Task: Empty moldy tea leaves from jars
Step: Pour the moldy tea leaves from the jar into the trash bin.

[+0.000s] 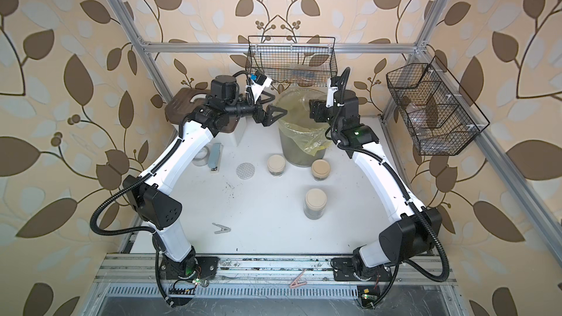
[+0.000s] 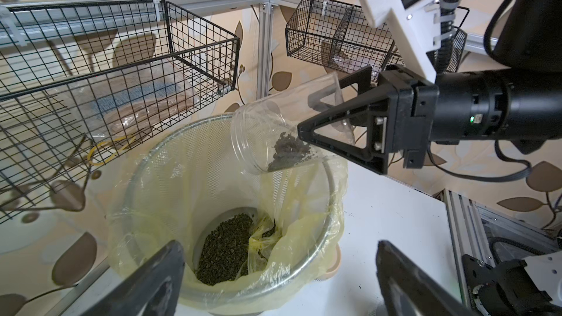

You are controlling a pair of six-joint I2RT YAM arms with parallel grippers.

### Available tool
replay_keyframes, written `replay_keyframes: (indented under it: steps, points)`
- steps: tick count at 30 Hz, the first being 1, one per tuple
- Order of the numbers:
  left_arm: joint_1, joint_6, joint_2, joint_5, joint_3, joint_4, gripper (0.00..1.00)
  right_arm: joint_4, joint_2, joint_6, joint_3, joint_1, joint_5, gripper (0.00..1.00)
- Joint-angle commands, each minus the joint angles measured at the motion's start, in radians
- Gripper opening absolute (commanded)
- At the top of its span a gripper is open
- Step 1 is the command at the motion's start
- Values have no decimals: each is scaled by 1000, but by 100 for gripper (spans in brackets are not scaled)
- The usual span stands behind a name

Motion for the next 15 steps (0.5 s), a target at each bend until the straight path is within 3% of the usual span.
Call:
replay_keyframes:
  steps: [1, 15]
  points:
    - [-11, 21, -7, 15, 41, 5, 99, 14, -30, 9, 68, -1, -8, 45]
    - [-12, 24, -16, 11, 24, 2, 99, -205, 116, -117, 212, 40, 55, 45]
